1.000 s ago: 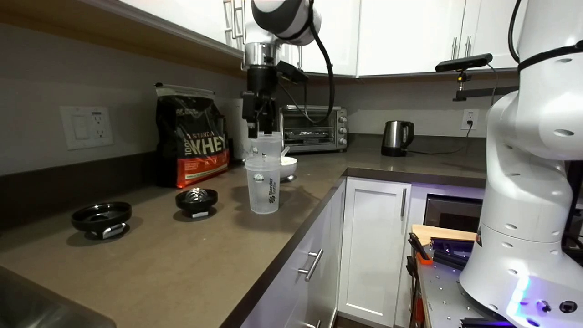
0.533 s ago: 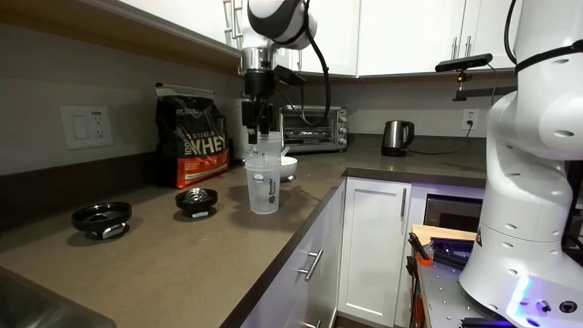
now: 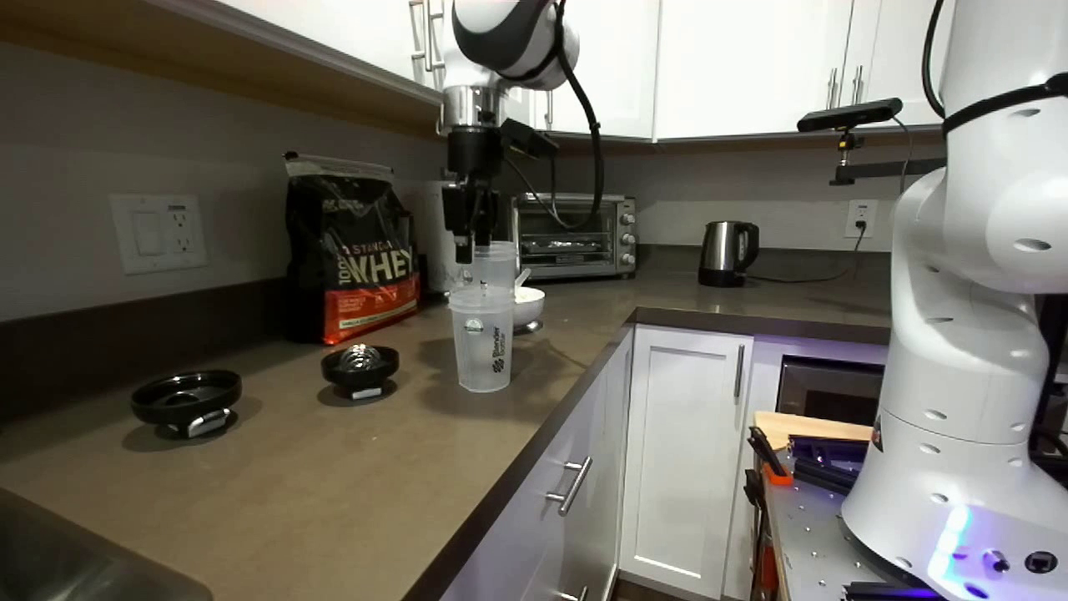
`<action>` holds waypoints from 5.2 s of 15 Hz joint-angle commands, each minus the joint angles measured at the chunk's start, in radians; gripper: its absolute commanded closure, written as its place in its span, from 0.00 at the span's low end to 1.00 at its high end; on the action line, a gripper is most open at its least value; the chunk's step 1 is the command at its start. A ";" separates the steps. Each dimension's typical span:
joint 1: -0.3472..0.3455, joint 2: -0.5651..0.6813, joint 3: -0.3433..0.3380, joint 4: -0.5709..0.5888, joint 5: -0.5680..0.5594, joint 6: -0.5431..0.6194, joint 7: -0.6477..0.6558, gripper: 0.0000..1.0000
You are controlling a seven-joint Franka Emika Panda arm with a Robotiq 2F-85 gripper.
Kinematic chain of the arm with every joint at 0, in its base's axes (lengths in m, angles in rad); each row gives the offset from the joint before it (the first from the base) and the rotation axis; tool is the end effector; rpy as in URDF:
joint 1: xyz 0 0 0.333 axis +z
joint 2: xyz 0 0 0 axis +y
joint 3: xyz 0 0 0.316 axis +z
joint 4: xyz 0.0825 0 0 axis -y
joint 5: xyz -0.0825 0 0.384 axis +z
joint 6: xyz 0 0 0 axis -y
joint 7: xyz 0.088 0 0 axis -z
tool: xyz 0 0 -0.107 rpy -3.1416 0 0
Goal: Move the bigger cup to the left
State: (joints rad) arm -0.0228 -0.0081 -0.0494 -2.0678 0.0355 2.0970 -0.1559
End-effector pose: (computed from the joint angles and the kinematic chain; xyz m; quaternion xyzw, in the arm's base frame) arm 0.5483 -0.0380 0.4385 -0.9992 -0.0332 -0.0203 0.0135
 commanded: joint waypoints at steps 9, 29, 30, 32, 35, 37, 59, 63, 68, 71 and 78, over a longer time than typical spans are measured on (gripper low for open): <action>-0.016 0.019 -0.012 0.020 0.033 -0.008 -0.046 0.80; -0.009 -0.041 -0.012 0.023 -0.012 -0.046 -0.020 0.96; -0.008 -0.051 -0.010 0.021 -0.014 -0.053 -0.021 0.96; -0.004 -0.073 -0.006 0.018 -0.025 -0.068 -0.012 0.96; 0.002 -0.109 0.004 0.019 -0.039 -0.097 -0.005 0.96; 0.006 -0.137 0.013 0.020 -0.053 -0.117 0.000 0.96; 0.043 -0.298 0.088 0.027 -0.187 -0.169 0.003 0.96; 0.067 -0.328 0.095 0.014 -0.167 -0.148 -0.014 0.96; 0.118 -0.357 0.099 -0.005 -0.125 -0.095 -0.036 0.96; 0.153 -0.354 0.096 -0.014 -0.073 -0.074 -0.061 0.96; 0.210 -0.325 0.109 -0.041 0.034 -0.081 -0.121 0.96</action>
State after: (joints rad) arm 0.1754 -0.3381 0.0563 -2.0967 0.0219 2.0079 -0.2241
